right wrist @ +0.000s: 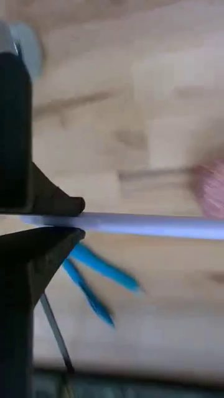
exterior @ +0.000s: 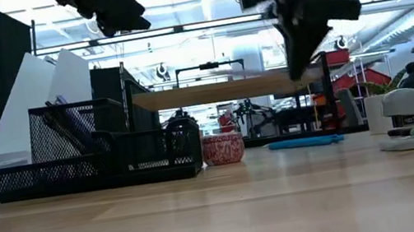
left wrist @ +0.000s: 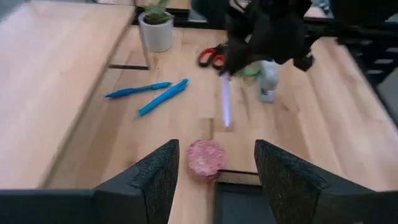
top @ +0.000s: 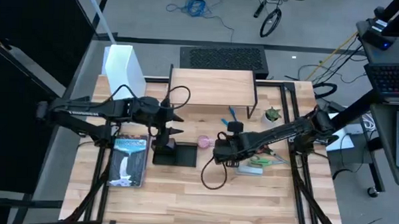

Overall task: Stock shelves
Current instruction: Put the purple pen into the desk organizer

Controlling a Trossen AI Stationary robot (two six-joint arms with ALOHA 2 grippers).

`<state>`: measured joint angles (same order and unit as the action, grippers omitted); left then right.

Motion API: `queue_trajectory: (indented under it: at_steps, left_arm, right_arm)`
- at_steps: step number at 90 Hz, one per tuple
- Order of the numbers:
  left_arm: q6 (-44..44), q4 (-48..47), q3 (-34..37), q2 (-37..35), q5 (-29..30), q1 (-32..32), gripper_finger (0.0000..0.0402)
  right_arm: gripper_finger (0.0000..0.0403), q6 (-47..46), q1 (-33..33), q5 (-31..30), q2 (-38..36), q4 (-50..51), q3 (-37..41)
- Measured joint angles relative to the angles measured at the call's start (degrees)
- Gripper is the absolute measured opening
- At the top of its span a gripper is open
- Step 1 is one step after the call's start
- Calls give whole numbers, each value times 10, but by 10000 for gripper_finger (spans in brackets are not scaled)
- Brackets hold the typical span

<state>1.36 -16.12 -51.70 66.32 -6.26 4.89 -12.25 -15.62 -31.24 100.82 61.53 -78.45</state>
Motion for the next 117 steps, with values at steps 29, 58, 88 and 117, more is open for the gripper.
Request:
queue_trajectory:
  at_steps: [29, 58, 88, 117]
  left_arm:
    - [87, 126, 0, 107, -86, 7, 196]
    - [102, 205, 0, 190, -85, 7, 196]
    - [98, 246, 0, 235, -85, 6, 195]
    - [62, 246, 0, 234, -89, 6, 64]
  right_arm:
    - [0, 72, -10, -79, 0, -33, -5]
    - [0, 89, -10, -80, 0, -66, -5]
    - [0, 89, -10, -80, -1, -70, -5]
    - [0, 89, -9, -81, -1, -72, -5]
